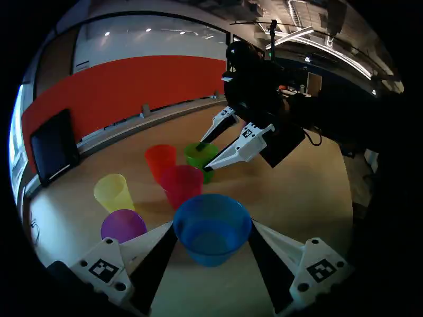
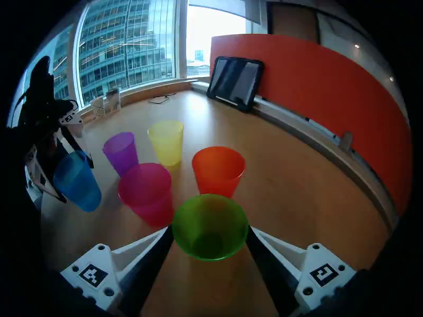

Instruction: Pour water

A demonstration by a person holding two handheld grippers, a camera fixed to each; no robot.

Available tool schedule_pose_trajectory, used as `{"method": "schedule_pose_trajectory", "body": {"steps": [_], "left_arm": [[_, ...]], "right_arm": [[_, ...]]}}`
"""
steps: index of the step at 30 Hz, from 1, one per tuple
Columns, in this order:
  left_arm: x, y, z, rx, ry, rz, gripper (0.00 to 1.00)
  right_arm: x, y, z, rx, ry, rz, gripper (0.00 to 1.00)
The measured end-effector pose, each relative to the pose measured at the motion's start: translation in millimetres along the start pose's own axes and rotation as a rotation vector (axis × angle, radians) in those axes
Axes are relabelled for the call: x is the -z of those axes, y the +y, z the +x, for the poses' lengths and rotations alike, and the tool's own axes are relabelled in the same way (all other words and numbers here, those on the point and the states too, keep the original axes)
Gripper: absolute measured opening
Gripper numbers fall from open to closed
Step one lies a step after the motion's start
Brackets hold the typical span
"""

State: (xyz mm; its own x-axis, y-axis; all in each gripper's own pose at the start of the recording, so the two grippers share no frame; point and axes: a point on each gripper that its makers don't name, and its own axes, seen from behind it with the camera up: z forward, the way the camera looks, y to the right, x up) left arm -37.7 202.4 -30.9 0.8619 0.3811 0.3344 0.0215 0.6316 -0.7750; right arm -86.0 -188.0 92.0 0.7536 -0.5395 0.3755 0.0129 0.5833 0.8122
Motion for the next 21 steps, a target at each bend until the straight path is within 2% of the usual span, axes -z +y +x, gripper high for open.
{"method": "schedule_pose_trajectory", "body": {"steps": [4, 8, 12, 21], "left_arm": [[2.5, -1.1, 2, -0.002, 0.006, 0.006, 0.87], [5.1, -3.1, 5, -0.002, 0.014, 0.012, 0.87], [7.6, -5.7, 8, -0.001, 0.023, 0.021, 0.87], [14.2, -8.5, 16, -0.005, 0.05, 0.043, 0.87]], "right_arm": [[-4.5, 0, 1, 0.003, -0.002, -0.002, 1.0], [-5.9, -1, 2, 0.007, -0.002, -0.005, 0.92], [-4.9, -1, 4, 0.014, 0.01, -0.009, 0.92], [18.2, -3, 16, -0.001, 0.061, -0.024, 0.92]]}}
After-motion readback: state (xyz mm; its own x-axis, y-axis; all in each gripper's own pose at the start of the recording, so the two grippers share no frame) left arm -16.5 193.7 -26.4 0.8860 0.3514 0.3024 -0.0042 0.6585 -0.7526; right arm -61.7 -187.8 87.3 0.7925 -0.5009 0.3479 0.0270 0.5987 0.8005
